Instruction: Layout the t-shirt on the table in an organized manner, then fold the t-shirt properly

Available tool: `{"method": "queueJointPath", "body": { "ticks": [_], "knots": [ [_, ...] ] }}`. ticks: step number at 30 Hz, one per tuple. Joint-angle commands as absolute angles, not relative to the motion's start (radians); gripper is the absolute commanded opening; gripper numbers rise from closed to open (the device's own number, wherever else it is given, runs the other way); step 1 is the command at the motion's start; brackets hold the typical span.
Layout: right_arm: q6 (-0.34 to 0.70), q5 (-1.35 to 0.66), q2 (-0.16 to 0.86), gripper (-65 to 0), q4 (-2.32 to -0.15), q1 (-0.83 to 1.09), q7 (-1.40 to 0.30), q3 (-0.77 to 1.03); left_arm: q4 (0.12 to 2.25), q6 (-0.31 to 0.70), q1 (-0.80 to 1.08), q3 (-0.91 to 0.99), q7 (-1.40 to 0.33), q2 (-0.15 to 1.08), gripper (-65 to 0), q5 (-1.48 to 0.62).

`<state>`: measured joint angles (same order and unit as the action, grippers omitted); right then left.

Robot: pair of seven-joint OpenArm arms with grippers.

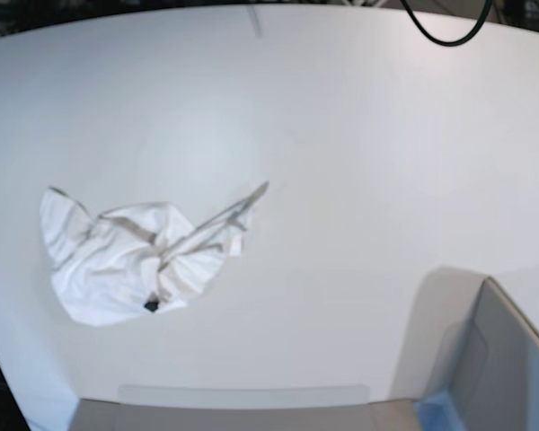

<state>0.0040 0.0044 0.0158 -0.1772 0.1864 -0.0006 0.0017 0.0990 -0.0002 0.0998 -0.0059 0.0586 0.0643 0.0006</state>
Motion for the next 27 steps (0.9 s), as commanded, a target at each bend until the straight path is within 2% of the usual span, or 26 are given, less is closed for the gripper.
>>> {"method": "queueJointPath", "body": {
  "ticks": [1, 27],
  "knots": [
    [0.008, 0.005, 0.019, -64.9, -0.182, 0.189, 0.004, 0.001, 0.102, -0.004, 0.101, -0.008, 0.070, 0.064, -64.8, 0.005],
    [0.008, 0.005, 0.039, -64.8, -0.180, 0.205, 0.004, -0.001, 0.104, -0.004, 0.120, -0.002, 0.074, 0.070, -64.7, 0.004]
  ]
}}
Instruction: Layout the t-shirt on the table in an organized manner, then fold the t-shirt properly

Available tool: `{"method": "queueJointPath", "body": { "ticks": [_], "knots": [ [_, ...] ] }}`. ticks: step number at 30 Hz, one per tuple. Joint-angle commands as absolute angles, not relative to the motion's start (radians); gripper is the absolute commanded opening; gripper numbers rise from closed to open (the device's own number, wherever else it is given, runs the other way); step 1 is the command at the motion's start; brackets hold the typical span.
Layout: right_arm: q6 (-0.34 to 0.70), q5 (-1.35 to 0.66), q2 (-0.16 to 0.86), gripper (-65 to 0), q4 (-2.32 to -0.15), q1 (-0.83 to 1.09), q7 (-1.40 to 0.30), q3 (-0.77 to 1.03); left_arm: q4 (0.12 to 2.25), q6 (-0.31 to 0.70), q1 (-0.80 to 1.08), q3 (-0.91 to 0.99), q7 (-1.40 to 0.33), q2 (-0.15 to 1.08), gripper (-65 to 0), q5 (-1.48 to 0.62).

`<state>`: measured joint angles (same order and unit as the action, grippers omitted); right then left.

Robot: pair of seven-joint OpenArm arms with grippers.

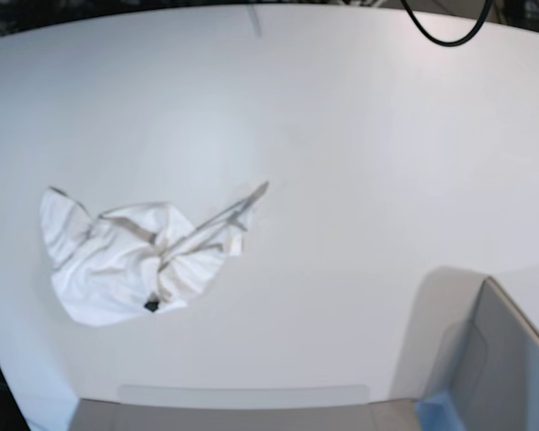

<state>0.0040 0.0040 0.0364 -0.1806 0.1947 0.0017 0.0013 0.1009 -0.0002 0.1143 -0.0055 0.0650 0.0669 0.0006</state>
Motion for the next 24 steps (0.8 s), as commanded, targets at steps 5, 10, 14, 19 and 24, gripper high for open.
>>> {"method": "queueJointPath", "body": {
  "ticks": [5, 10, 14, 19, 24],
  "knots": [
    [0.008, 0.007, 0.039, -64.8, -0.182, 0.213, 0.005, -0.001, 0.104, -0.004, 0.122, -0.002, 0.074, 0.067, -64.7, 0.002],
    [0.008, 0.007, 0.039, -64.8, -0.182, 0.214, 0.005, -0.001, 0.104, -0.004, 0.127, -0.002, 0.074, 0.067, -64.7, 0.002],
    [0.008, 0.007, 0.039, -64.8, -0.182, 0.214, 0.005, -0.001, 0.104, -0.004, 0.134, -0.002, 0.076, 0.068, -64.7, 0.002],
    [0.008, 0.007, 0.039, -64.8, -0.182, 0.214, 0.005, -0.001, 0.104, -0.004, 0.136, -0.002, 0.076, 0.068, -64.7, 0.002],
    [0.008, 0.007, 0.039, -64.8, -0.182, 0.217, 0.005, -0.001, 0.104, -0.004, 0.137, -0.002, 0.077, 0.070, -64.7, 0.002]
  ]
}}
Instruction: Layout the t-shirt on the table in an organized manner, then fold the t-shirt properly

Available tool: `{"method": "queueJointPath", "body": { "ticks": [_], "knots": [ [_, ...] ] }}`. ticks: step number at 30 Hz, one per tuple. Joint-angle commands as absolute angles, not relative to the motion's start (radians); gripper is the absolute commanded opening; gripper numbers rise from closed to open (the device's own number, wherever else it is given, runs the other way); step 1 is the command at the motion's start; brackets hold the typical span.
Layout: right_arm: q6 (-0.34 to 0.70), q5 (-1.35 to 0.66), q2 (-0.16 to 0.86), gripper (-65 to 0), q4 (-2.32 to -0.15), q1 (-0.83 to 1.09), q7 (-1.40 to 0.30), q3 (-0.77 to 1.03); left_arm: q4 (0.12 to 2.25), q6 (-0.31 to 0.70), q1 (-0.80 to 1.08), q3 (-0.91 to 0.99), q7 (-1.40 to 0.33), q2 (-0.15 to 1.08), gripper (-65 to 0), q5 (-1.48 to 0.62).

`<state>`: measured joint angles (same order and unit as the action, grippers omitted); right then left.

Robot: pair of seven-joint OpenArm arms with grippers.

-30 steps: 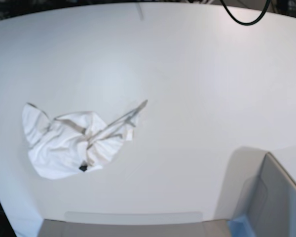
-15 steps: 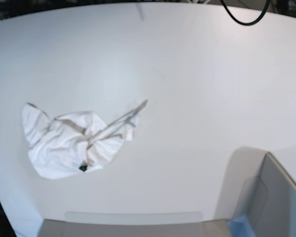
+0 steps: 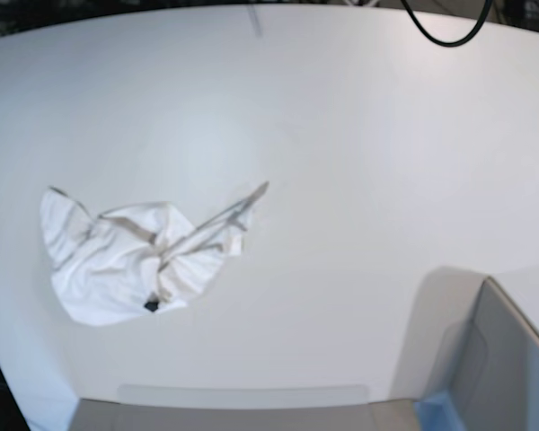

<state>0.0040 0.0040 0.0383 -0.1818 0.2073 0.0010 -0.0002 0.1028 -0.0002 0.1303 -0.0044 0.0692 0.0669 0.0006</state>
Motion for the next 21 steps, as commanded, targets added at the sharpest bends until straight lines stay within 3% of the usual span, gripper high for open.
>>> {"method": "queueJointPath", "body": {
  "ticks": [1, 7, 21],
  "knots": [
    [0.008, 0.007, 0.039, -64.8, -0.182, 0.219, 0.005, -0.001, 0.104, -0.004, 0.139, -0.002, 0.077, 0.070, -64.7, 0.002],
    [0.008, 0.007, 0.059, -64.9, -0.199, 0.255, 0.041, -0.002, 0.188, -0.004, 0.206, -0.002, 0.077, 0.090, -64.7, 0.002],
    [0.008, 0.008, 0.085, -64.9, -0.466, 0.486, 0.097, -0.002, 0.348, -0.002, 0.360, -0.002, 0.079, 0.143, -64.9, 0.002]
  ]
}}
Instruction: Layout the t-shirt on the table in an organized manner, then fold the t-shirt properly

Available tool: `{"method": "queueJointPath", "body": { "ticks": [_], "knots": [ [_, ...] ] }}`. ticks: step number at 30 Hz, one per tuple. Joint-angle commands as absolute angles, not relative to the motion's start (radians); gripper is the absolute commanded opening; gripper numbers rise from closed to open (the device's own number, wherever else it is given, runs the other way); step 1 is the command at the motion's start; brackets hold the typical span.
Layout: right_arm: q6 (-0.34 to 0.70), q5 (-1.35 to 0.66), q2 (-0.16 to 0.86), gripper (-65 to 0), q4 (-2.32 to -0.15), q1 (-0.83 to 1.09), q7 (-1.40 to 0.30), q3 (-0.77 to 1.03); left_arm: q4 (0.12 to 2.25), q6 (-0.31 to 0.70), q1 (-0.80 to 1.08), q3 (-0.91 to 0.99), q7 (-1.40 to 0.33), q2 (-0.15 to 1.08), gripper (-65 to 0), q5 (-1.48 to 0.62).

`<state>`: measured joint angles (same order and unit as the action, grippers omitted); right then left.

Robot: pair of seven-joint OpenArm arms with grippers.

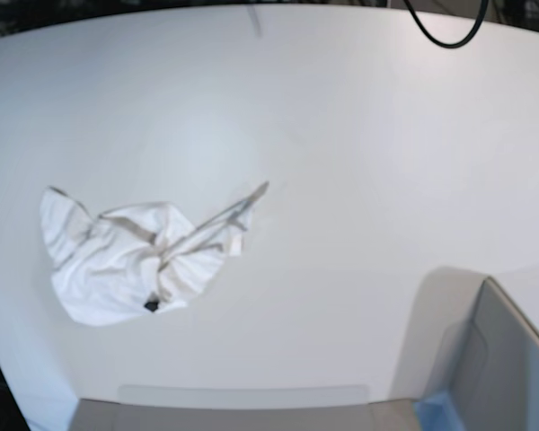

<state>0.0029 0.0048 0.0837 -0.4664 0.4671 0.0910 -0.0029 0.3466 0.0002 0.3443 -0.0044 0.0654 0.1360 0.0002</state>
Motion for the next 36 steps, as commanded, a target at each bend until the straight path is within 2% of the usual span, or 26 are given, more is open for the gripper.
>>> {"method": "queueJointPath", "body": {
  "ticks": [1, 13, 20, 27, 36],
  "knots": [
    [0.008, 0.008, 0.093, -64.9, -0.490, 0.504, 0.097, -0.002, 0.392, -0.002, 0.392, -0.002, 0.079, 0.145, -64.9, 0.002],
    [0.008, 0.008, 0.099, -64.9, -0.797, 0.722, 0.101, -0.005, 0.750, -0.002, 0.636, -0.002, 0.079, 0.166, -64.9, 0.001],
    [0.007, -0.001, 0.125, -64.9, -0.986, 0.866, 0.101, -0.065, 0.992, -0.002, 0.797, -0.002, 0.079, 0.191, -64.9, -0.001],
    [0.007, -0.174, 0.162, -64.9, -1.219, 1.009, 0.101, -0.067, 1.247, -0.002, 0.960, 0.001, 0.079, 0.203, -64.9, -0.001],
    [0.007, -0.240, 0.182, -64.9, -1.511, 1.152, 0.101, -0.059, 1.524, -0.002, 1.116, 0.101, 0.077, 0.199, -65.0, -0.001]
  ]
}}
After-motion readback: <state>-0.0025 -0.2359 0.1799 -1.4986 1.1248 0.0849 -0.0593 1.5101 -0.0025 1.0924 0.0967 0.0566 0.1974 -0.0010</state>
